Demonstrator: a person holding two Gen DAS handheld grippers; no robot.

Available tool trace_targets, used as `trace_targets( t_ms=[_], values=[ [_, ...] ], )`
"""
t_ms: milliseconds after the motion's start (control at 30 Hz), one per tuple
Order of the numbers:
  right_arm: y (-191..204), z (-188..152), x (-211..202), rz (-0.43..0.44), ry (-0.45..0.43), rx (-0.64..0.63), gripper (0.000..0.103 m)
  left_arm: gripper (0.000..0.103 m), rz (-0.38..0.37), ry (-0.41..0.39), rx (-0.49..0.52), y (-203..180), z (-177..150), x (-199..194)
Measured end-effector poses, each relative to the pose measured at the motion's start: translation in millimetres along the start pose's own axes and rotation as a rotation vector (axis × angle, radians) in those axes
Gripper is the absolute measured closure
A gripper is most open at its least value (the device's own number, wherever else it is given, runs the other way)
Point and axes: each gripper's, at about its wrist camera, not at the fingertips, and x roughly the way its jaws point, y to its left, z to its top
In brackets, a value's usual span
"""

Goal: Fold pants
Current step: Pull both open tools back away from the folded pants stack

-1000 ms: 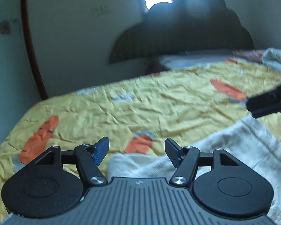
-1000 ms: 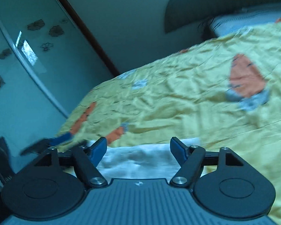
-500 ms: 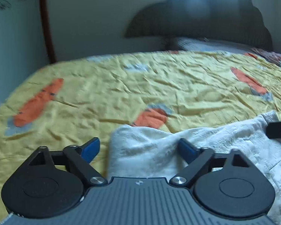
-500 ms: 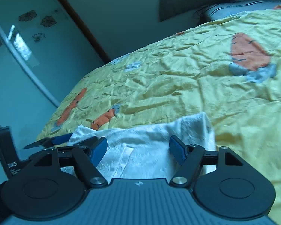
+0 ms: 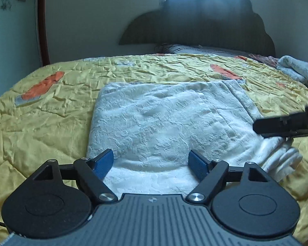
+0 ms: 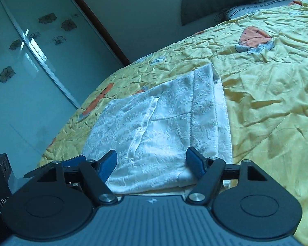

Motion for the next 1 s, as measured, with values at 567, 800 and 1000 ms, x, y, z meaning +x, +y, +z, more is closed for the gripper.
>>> trace_targets(
  t_ms=[567,800,1000],
  values=[
    [16,-21,-10,0.009,0.032,0.036,0.029,0.01,0.005,0.013,0.0,0,-20,-29],
    [42,-18,-42,-0.055,-0.008,-0.01,0.029,0.017,0.023,-0.005,-0.012,6,-10,-54],
    [51,-34,-59,-0.138,0.027,-0.053,0.027,0.017,0.041,0.018,-0.012,2,-30,-89]
  ],
)
